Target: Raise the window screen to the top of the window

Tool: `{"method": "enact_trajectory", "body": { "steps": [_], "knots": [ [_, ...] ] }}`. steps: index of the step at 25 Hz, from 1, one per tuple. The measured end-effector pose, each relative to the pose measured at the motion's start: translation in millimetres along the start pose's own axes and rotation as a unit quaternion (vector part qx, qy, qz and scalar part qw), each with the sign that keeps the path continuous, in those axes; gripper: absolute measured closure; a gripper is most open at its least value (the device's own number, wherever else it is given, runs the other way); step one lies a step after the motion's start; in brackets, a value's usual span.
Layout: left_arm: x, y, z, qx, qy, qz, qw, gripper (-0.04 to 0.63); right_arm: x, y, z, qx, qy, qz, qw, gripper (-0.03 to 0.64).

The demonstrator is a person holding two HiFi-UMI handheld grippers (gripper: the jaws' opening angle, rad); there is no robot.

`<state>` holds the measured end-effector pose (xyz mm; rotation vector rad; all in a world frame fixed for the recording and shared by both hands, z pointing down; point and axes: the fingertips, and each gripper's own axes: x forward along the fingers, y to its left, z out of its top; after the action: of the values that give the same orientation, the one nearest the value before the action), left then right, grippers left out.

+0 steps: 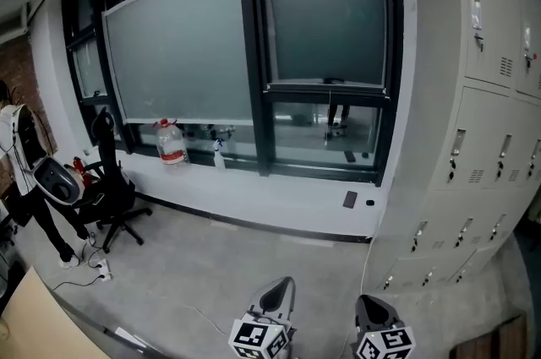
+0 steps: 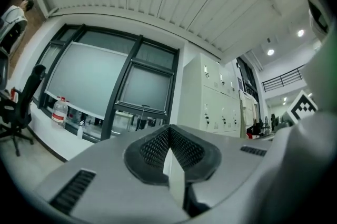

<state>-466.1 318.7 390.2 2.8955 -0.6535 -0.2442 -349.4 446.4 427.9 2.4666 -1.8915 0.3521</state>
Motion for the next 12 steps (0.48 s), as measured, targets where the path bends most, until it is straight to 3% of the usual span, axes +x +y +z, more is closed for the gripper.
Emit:
{"method": "enact_trajectory", "body": {
  "steps": [12],
  "knots": [
    [164.1,172.5,45.3,0.027,-0.012,-0.014,0.9995,0.592,223.5,0.6,87.3,-0.01,-0.041,0.003,0.999,0.612]
  ]
}}
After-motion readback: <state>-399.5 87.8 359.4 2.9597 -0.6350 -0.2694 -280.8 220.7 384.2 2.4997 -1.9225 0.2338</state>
